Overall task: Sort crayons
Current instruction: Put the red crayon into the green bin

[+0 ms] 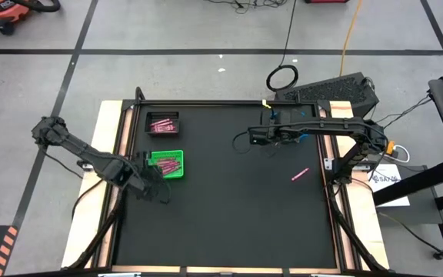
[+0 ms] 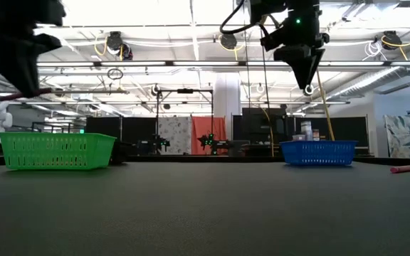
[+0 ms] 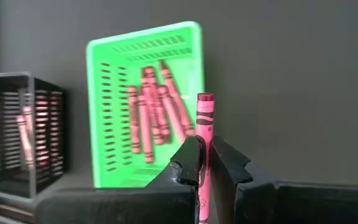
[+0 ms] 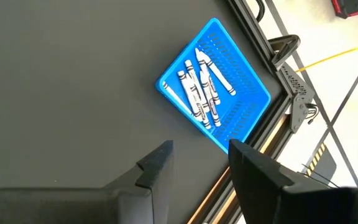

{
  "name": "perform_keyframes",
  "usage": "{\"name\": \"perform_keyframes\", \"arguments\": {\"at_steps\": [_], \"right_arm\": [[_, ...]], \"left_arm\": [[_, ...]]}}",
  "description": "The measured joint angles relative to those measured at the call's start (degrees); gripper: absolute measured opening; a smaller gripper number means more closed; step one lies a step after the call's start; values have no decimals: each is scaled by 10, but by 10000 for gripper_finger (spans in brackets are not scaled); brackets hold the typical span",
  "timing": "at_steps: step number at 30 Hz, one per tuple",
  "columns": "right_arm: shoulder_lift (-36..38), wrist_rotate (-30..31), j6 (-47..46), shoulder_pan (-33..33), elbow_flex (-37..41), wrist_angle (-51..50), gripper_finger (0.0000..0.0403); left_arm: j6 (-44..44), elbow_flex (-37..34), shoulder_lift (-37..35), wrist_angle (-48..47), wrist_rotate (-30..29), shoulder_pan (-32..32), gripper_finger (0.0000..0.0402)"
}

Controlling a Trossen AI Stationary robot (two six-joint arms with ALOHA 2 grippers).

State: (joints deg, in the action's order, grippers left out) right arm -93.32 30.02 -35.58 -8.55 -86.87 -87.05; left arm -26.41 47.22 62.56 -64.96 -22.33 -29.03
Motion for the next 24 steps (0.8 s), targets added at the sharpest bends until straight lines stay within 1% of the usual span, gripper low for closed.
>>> {"name": "perform_keyframes", "arguments": {"at_steps": [3, 7, 10, 13, 15, 18, 21, 24], "right_arm": [[0, -1, -14, 5, 0, 0, 139], [0, -2, -38, 20, 0, -5, 139], [0, -8, -55, 34, 0, -9, 139], [0, -35, -69, 46, 0, -10, 139], [0, -50, -76, 56, 0, -10, 139], [0, -61, -98, 72, 0, -11, 139], [0, -63, -113, 91, 0, -11, 139], [0, -63, -118, 111, 0, -13, 139]], "left_arm": [[30, 0, 0, 0, -5, 38, 13], [37, 0, 0, 1, -6, 92, 13], [69, 0, 0, 11, -6, 129, 13], [97, 0, 0, 38, -1, 166, 13], [114, -6, -1, 70, 18, 189, 13], [131, -31, 0, 119, 47, 219, 13], [138, -62, 1, 159, 55, 241, 13], [148, -61, 5, 167, 61, 256, 13]]}}
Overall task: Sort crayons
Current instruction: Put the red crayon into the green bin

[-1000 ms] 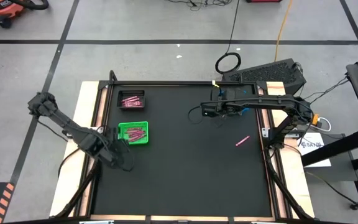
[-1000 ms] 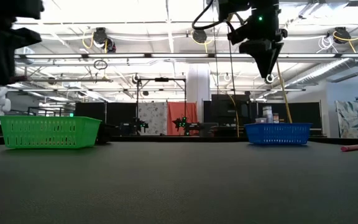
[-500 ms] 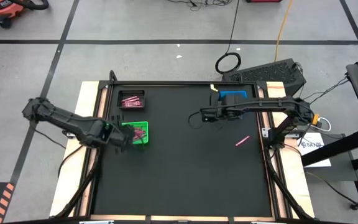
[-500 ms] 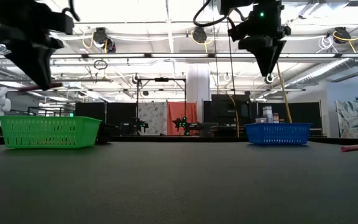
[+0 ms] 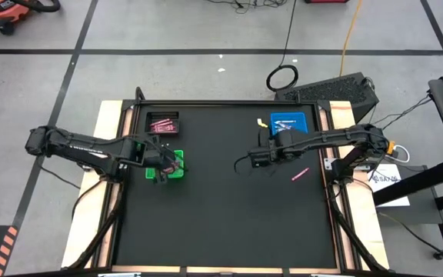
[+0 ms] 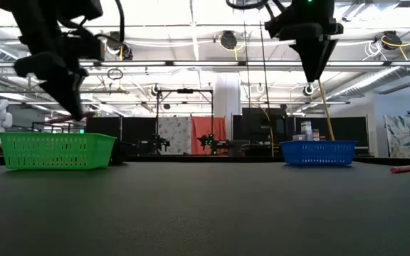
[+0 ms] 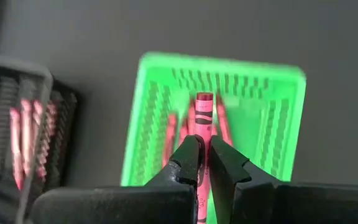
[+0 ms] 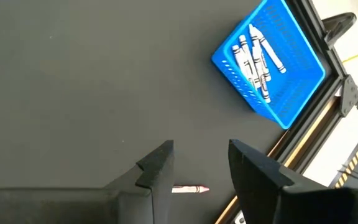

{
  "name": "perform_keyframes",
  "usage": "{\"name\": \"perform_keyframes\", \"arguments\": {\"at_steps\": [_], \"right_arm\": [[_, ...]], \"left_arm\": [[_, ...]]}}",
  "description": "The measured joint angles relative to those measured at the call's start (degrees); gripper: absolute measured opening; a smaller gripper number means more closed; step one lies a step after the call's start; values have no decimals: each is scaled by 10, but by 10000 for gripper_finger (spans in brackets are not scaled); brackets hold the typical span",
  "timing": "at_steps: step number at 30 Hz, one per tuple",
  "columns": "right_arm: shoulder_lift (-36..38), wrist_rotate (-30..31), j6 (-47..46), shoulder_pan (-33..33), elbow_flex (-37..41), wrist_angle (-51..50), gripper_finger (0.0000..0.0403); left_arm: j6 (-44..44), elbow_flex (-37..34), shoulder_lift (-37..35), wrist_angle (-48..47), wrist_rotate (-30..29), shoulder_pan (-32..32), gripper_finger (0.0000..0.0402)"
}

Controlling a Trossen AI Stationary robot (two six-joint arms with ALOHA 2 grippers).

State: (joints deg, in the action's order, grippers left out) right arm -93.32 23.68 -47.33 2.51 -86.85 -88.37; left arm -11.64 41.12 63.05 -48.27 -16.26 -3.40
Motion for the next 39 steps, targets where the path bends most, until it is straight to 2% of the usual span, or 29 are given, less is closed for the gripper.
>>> {"name": "perform_keyframes", "arguments": {"at_steps": [6, 10, 15, 27, 39], "right_arm": [[0, 0, -32, 36, 0, -3, 139], [0, 0, -53, 61, 0, -3, 139], [0, -4, -67, 90, 0, -4, 139], [0, -14, -99, 135, 0, -4, 139], [0, -15, -176, 177, 27, -5, 139]], "left_arm": [[13, -3, 6, 30, 8, 29, 13], [-31, -3, 28, 39, 42, 49, 13], [-88, -3, 85, 45, 45, 63, 13], [-60, -3, 188, 73, 43, 69, 13], [-56, -3, 197, 82, 80, 70, 13]]}}
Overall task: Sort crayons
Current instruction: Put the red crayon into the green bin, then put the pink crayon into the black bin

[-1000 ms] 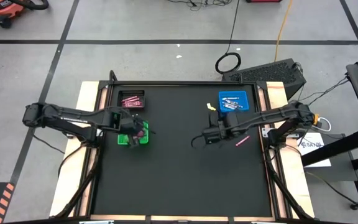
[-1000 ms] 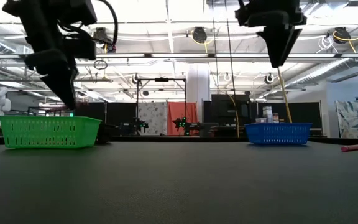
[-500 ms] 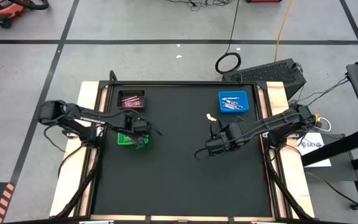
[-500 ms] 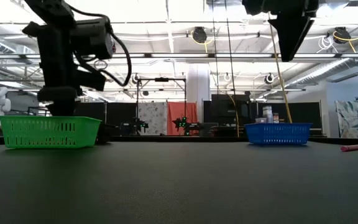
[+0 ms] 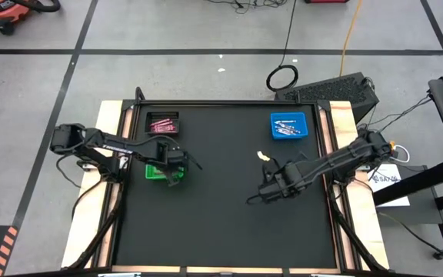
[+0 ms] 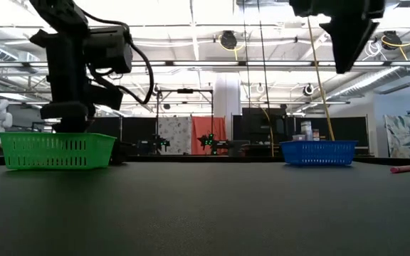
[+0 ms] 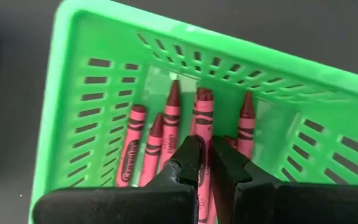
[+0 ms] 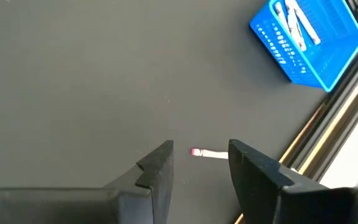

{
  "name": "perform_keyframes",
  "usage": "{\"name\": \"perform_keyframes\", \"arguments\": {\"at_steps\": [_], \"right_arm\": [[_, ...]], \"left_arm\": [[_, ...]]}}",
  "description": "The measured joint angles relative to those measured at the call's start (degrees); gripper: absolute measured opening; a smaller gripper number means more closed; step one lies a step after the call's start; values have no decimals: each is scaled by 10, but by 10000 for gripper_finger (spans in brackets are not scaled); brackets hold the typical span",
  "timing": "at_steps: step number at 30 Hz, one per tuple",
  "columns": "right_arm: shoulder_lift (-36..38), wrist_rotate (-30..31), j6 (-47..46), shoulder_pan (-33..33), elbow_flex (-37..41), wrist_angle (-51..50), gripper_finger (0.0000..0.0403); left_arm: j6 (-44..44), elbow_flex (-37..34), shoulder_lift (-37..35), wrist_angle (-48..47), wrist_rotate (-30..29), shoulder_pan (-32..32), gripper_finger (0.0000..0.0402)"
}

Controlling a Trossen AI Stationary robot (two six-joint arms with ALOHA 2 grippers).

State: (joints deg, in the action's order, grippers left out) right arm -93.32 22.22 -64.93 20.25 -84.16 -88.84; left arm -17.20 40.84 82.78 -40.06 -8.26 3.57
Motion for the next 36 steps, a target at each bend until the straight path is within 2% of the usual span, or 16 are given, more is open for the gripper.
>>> {"name": "perform_keyframes", "arguments": {"at_steps": [7, 12, 17, 21, 25, 31, 36], "right_arm": [[0, -1, -37, 17, 51, 0, 139], [0, -1, -60, 25, 85, 0, 139], [0, 0, -89, 35, 113, 0, 139], [0, 0, -110, 47, 141, 0, 139], [0, 0, -122, 59, 175, 1, 139], [0, 3, -189, 75, 221, 1, 139], [0, 2, -205, 83, 235, 2, 139]], "left_arm": [[17, 4, 0, -27, 38, 1, 13], [30, 30, 0, -75, 36, 6, 13], [32, 43, 0, -75, 37, 17, 13], [36, 46, 0, -68, 7, 21, 13], [30, 46, 0, -67, 5, 21, 15], [-1, 46, 0, -46, 2, 21, 59], [-5, 46, 0, -25, 1, 21, 92]]}}
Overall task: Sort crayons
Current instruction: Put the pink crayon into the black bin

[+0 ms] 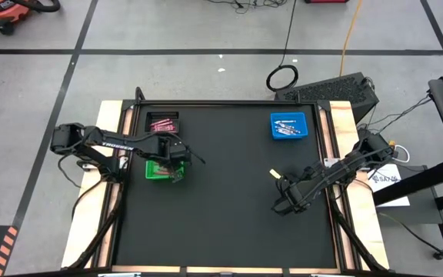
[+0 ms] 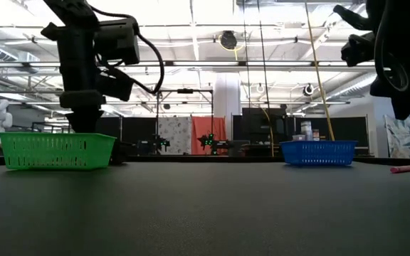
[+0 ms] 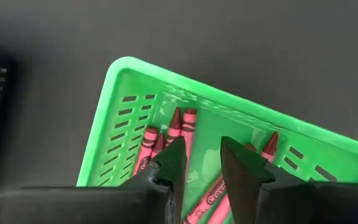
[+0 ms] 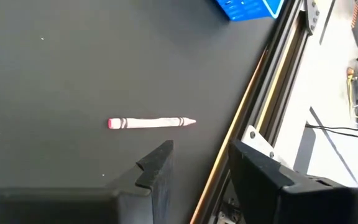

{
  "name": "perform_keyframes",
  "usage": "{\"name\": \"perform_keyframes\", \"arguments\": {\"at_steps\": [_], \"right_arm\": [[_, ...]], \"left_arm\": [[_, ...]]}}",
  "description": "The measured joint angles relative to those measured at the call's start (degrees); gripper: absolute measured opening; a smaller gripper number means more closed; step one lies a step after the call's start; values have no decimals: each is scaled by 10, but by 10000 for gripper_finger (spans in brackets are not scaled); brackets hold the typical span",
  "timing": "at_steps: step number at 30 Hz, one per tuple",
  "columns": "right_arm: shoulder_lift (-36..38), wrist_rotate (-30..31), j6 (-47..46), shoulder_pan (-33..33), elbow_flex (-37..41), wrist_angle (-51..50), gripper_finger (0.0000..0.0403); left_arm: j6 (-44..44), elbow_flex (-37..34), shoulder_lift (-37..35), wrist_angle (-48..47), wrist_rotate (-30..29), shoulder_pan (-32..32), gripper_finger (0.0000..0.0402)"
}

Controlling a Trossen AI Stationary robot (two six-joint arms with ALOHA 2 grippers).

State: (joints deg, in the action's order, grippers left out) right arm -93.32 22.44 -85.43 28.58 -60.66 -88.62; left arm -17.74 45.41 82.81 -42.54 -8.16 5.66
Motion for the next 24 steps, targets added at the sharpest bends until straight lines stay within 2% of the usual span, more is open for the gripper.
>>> {"name": "perform_keyframes", "arguments": {"at_steps": [7, 14, 24], "right_arm": [[11, -12, -14, -15, -6, 9, 139], [77, -62, -1, -52, -6, 46, 139], [161, -135, 191, -95, 36, 142, 139]], "left_arm": [[0, 0, 0, 1, 17, -2, 97], [17, 12, -16, 1, 16, -25, 97], [20, 64, -64, 0, 12, -90, 97]]}}
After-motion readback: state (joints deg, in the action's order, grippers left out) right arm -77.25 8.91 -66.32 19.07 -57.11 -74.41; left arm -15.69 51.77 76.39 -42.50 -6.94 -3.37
